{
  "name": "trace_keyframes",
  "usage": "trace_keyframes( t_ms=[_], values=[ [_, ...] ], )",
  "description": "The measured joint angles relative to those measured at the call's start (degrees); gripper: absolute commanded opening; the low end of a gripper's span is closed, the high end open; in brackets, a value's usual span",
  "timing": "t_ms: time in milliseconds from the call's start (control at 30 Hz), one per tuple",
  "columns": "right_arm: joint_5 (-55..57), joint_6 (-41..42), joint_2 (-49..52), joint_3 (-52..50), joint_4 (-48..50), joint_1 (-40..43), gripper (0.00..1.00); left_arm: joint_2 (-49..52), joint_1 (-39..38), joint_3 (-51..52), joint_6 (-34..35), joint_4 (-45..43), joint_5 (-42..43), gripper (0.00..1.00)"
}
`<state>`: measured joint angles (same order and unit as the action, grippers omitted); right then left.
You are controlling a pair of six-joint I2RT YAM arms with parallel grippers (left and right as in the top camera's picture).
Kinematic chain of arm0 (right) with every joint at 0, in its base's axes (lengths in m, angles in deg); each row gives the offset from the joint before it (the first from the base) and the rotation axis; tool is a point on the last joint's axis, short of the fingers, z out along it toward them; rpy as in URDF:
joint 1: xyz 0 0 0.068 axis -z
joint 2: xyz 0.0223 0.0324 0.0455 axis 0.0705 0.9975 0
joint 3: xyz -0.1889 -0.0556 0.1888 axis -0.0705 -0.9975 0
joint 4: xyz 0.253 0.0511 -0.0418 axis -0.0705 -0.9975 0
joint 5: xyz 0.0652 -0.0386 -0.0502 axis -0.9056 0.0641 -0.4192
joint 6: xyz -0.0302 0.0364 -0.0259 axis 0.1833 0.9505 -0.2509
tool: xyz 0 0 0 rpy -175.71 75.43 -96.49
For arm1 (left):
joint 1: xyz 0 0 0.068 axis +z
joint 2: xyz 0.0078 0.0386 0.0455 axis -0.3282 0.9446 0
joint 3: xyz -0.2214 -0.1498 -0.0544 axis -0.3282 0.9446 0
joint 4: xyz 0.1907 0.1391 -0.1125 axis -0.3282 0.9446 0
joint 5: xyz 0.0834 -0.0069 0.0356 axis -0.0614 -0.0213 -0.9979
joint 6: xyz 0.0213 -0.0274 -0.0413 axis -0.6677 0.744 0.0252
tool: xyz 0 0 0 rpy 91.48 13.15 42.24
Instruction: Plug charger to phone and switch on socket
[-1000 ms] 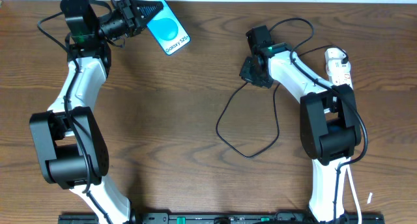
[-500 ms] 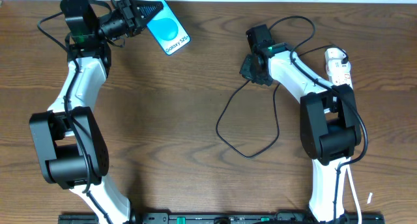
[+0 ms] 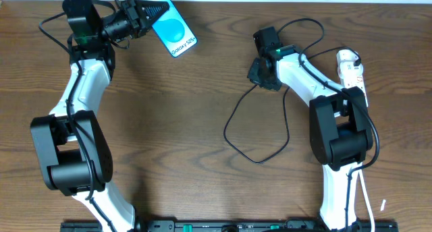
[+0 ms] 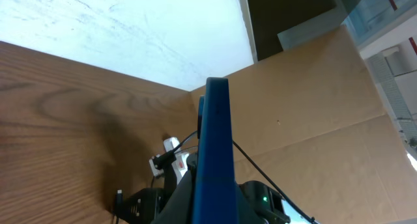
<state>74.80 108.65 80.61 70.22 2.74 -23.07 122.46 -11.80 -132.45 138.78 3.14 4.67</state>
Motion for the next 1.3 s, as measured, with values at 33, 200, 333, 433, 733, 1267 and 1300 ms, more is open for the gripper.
trace_keyframes(
  t_ms=[33,200,333,433,733,1267,1300],
  values=[
    [0.0,0.0,0.0,0.0,0.0,0.0,0.20,0.0,0.0,0.0,0.0,0.0,0.0,0.07],
    [0.0,1.0,0.0,0.0,0.0,0.0,0.20,0.0,0.0,0.0,0.0,0.0,0.0,0.07],
    [1.2,2.5,0.0,0.0,0.0,0.0,0.20,0.0,0.0,0.0,0.0,0.0,0.0,0.08],
    [1.9,3.3,0.0,0.0,0.0,0.0,0.07,0.0,0.0,0.0,0.0,0.0,0.0,0.08],
    [3.1,4.2,0.1,0.0,-0.3,0.0,0.01,0.0,0.0,0.0,0.0,0.0,0.5,0.07],
    [4.4,4.3,0.1,0.0,-0.4,0.0,0.17,0.0,0.0,0.0,0.0,0.0,1.3,0.07],
    [4.6,4.3,0.1,0.0,-0.4,0.0,0.17,0.0,0.0,0.0,0.0,0.0,1.3,0.07]
  ],
)
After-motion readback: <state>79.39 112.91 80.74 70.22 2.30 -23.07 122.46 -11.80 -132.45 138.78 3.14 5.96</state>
